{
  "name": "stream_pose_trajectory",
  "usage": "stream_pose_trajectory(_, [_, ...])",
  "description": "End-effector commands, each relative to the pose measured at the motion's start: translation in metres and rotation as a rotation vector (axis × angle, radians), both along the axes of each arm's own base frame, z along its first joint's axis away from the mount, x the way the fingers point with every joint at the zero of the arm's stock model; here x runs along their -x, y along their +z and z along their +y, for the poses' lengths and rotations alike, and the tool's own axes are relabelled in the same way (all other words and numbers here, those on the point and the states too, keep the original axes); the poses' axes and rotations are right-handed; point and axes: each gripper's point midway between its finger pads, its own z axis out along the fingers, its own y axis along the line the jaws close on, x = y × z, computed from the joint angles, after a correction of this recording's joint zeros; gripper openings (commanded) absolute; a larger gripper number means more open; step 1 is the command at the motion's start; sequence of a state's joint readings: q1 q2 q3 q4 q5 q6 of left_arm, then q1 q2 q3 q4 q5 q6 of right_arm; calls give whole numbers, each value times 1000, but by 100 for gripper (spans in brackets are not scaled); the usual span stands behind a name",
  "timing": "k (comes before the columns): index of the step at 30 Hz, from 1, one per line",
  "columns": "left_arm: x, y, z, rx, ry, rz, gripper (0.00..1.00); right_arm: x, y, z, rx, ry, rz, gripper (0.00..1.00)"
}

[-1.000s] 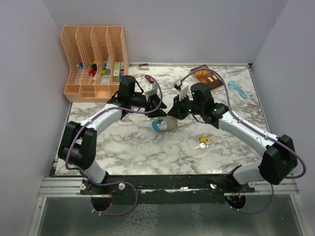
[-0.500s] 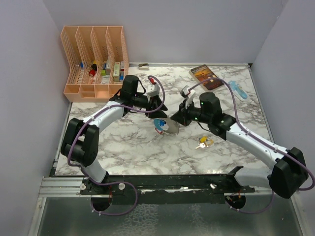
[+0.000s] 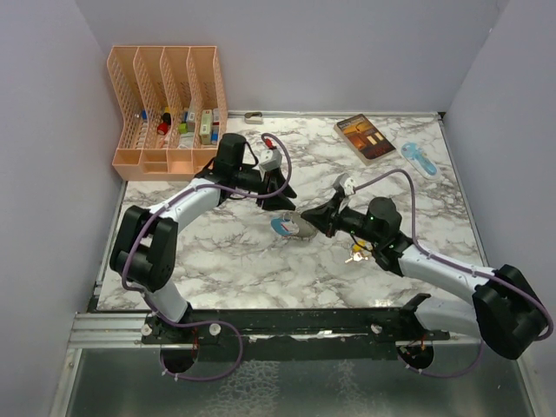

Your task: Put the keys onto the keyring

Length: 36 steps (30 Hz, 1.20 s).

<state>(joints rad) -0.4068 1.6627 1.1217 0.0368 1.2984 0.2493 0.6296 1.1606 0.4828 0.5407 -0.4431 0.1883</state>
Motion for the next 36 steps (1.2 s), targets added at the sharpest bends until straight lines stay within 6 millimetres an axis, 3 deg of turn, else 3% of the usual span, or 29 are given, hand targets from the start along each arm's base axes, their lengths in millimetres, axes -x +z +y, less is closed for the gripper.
stream_pose_trajectory(1, [2,1,0,26,-41,11,45,-2,35,4,-144,-9,-142,1])
stream_pose_trajectory(6, [5,3,0,33,-60,27,45,-7,39,-1,-166,-52,-166,1])
stream_pose_trajectory(7, [3,-5,-1,25,-61,50,45,-8,39,-2,-166,-57,-168,1])
stream_pose_trajectory(20, [0,-3,-2,8,-64,95,45,-15,26,-7,-217,-116,-157,1])
stream_pose_trajectory(36, [6,-21,3,-23,-130,104,45,-18,20,4,-301,-78,-196,1])
